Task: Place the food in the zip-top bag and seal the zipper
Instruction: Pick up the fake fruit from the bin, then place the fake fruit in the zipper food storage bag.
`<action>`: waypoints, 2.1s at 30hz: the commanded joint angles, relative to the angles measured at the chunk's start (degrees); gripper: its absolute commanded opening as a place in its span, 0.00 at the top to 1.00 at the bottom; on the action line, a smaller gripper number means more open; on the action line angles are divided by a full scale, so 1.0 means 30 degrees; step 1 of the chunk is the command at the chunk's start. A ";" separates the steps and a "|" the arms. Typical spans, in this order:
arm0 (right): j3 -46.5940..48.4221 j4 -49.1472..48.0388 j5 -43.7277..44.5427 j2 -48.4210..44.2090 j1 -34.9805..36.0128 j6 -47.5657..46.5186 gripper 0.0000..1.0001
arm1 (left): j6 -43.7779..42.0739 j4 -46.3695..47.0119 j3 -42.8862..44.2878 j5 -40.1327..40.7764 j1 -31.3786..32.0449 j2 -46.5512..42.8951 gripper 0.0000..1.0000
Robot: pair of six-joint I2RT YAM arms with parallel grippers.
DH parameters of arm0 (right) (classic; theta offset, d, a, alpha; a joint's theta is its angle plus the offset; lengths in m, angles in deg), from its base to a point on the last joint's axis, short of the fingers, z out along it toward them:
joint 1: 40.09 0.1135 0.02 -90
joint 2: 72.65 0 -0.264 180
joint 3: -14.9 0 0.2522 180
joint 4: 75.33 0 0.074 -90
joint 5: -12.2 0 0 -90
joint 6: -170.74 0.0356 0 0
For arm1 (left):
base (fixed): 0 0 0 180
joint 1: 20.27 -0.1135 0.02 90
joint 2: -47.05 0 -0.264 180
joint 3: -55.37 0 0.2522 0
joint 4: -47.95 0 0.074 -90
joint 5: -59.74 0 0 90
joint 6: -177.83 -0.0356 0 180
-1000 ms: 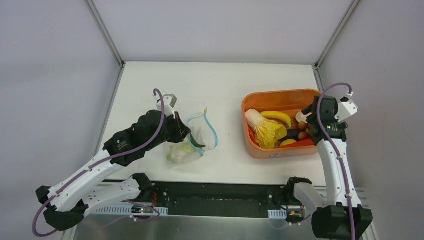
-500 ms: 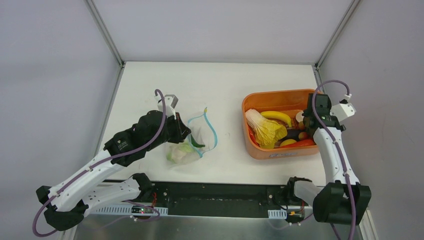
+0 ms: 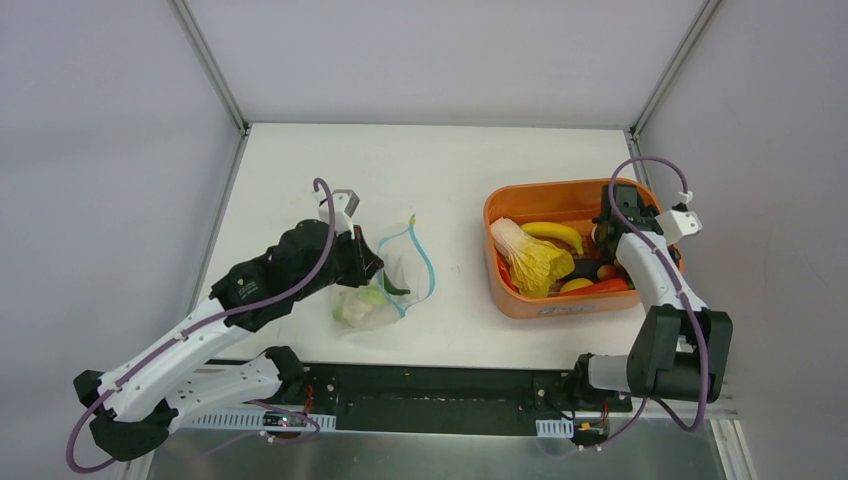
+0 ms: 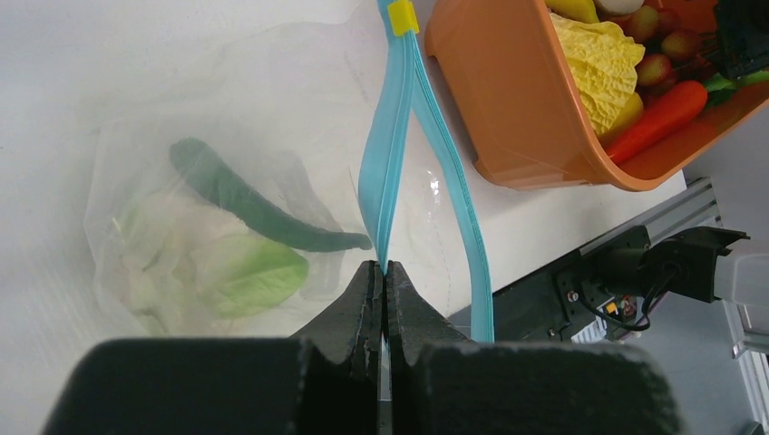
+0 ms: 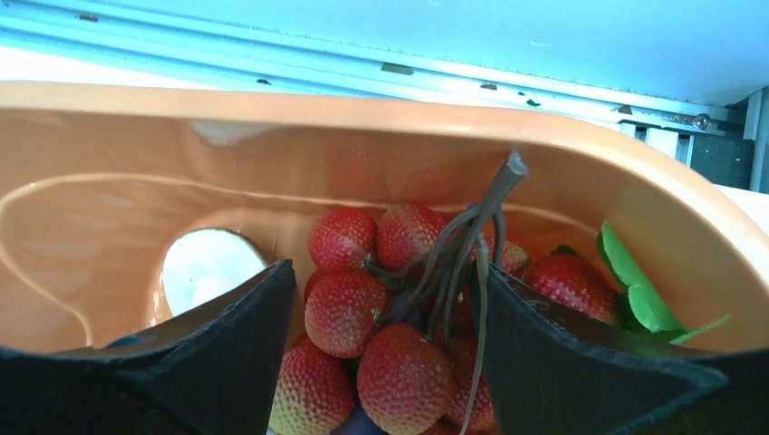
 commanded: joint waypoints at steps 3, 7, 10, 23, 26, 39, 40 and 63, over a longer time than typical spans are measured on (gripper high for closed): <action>-0.0324 -0.1442 0.1546 -0.0115 -0.0120 0.0606 0.30 | 0.0620 0.0685 0.0377 -0.0484 -0.0165 0.0208 1.00; -0.1167 -0.2711 0.1302 -0.0203 -0.0120 0.0545 0.39 | 0.0621 0.0339 0.0608 -0.0291 -0.0183 0.0291 1.00; -0.1777 -0.3696 0.1282 -0.0425 -0.0091 0.0014 0.38 | 0.0693 0.0275 0.0581 -0.0140 -0.0168 0.0207 1.00; -0.3497 -0.7791 -0.1866 -0.3181 -0.0090 -0.3787 0.90 | 0.0913 0.0245 0.0370 0.0001 -0.0168 0.0212 1.00; -0.3369 -0.8233 -0.3735 -0.3921 -0.0090 -0.4610 0.99 | 0.0998 0.0303 0.0188 0.0098 -0.0172 0.0119 1.00; -0.0594 -0.5503 -1.0960 -0.6970 -0.0090 -0.5929 1.00 | 0.1079 0.0426 -0.0147 0.0345 -0.0164 0.0065 1.00; -0.0526 -0.5365 -1.1350 -0.7024 -0.0090 -0.5904 1.00 | 0.1089 0.0488 -0.0211 0.0342 -0.0164 0.0043 1.00; 0.1647 -0.5181 -1.8337 -0.8235 -0.0090 -0.4288 1.00 | 0.1024 0.1096 -0.0453 0.0064 -0.0180 0.0137 1.00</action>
